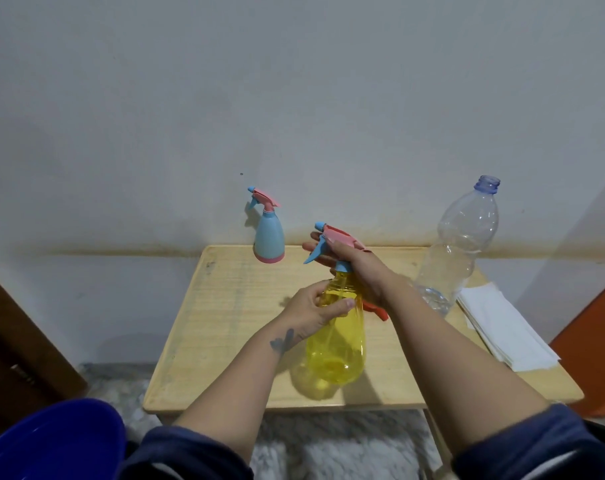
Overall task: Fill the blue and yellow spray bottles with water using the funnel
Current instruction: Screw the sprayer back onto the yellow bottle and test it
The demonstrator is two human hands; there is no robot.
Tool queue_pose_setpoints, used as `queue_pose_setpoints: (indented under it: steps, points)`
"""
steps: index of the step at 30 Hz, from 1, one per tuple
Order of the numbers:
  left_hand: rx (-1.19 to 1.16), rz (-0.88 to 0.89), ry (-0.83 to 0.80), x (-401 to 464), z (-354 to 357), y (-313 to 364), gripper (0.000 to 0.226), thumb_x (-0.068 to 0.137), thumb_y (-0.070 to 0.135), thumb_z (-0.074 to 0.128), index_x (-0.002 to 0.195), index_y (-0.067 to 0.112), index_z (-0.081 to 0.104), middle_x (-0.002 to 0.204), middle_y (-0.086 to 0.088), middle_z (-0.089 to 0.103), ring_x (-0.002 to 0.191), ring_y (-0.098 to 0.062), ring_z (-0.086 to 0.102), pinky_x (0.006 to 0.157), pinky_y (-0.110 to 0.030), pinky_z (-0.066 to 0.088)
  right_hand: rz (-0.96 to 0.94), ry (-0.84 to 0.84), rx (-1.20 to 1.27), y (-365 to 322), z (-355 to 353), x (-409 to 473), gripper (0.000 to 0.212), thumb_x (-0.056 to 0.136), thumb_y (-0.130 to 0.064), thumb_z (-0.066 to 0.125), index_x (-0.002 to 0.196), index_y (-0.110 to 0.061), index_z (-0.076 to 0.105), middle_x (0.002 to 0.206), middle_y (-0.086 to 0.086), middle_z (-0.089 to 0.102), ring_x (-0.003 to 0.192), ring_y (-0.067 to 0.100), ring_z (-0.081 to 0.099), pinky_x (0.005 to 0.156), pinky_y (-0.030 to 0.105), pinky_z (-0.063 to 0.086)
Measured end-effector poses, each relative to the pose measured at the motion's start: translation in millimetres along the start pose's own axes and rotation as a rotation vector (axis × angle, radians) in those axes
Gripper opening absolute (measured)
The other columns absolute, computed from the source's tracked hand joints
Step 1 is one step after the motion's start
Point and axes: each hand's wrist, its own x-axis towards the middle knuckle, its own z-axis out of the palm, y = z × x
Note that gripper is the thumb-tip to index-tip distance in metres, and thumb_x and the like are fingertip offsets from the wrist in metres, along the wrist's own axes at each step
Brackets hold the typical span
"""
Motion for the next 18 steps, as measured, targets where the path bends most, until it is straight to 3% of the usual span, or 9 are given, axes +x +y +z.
queue_pose_setpoints:
  steps: [2,4,6,9,10,13,16,18]
  points:
    - [0.079,-0.018,-0.008,0.7,-0.6,-3.7,0.055,0.07,0.054,0.075,0.117,0.029,0.063,0.115,0.004,0.069,0.111,-0.012,0.062,0.099,-0.03,0.047,-0.012,0.058,0.011,5.5,-3.7,-4.1,0.038,0.098,-0.033,0.048,0.13,-0.015,0.055,0.124,0.006,0.066,0.112,0.025,0.064,0.091,0.035,0.05]
    - [0.196,-0.094,-0.01,-0.4,-8.3,-8.3,0.083,0.065,0.063,0.074,0.134,0.024,0.052,0.128,0.001,0.062,0.118,-0.013,0.057,0.103,-0.032,0.044,-0.011,0.142,0.043,12.5,-9.9,-10.2,0.039,0.097,-0.034,0.051,0.129,-0.012,0.054,0.123,0.011,0.065,0.097,0.03,0.07,0.085,0.04,0.051]
    - [0.455,-0.195,-0.011,-2.5,-20.8,-13.1,0.083,0.077,0.063,0.065,0.144,0.02,0.04,0.136,-0.003,0.055,0.12,-0.018,0.055,0.101,-0.031,0.043,0.036,0.218,-0.024,22.8,-19.0,-17.1,0.042,0.095,-0.038,0.054,0.128,-0.012,0.053,0.121,0.013,0.064,0.079,0.032,0.072,0.072,0.037,0.054]
    - [0.88,-0.4,-0.124,-6.0,-39.4,-17.3,0.076,0.088,0.063,0.05,0.145,0.015,0.038,0.145,-0.006,0.045,0.13,-0.024,0.046,0.108,-0.037,0.037,0.182,0.293,-0.141,38.2,-23.0,-35.0,0.037,0.093,-0.039,0.057,0.116,-0.01,0.058,0.112,0.019,0.063,0.062,0.027,0.068,0.049,0.028,0.055]
    - [0.963,-0.459,-0.17,-7.6,-42.3,-17.2,0.072,0.09,0.06,0.048,0.144,0.013,0.039,0.147,-0.007,0.044,0.132,-0.025,0.043,0.109,-0.037,0.035,0.217,0.304,-0.201,44.9,-23.6,-40.3,0.033,0.093,-0.038,0.058,0.109,-0.009,0.061,0.109,0.022,0.062,0.066,0.029,0.065,0.049,0.031,0.056]
    - [1.101,-0.531,-0.226,-10.7,-44.4,-20.4,0.066,0.095,0.054,0.044,0.139,0.005,0.046,0.143,-0.01,0.047,0.129,-0.027,0.046,0.106,-0.036,0.037,0.258,0.246,-0.532,69.1,-25.5,-49.7,0.036,0.094,-0.037,0.053,0.1,-0.003,0.062,0.104,0.027,0.059,0.094,0.04,0.06,0.081,0.055,0.054]
    - [1.109,-0.529,-0.192,-11.6,-41.1,-26.0,0.063,0.096,0.05,0.045,0.141,0.007,0.043,0.145,-0.01,0.045,0.131,-0.026,0.044,0.107,-0.035,0.036,0.332,0.216,-0.658,85.0,-24.1,-62.6,0.038,0.095,-0.041,0.047,0.099,-0.007,0.062,0.088,0.017,0.058,0.097,0.043,0.061,0.084,0.056,0.052]
    - [1.094,-0.51,-0.165,-11.8,-39.3,-29.0,0.062,0.096,0.047,0.046,0.145,0.01,0.038,0.149,-0.008,0.04,0.134,-0.026,0.04,0.109,-0.035,0.033,0.353,0.264,-0.719,95.0,-27.2,-66.8,0.04,0.095,-0.041,0.043,0.097,-0.005,0.06,0.094,0.022,0.062,0.093,0.042,0.062,0.084,0.054,0.052]
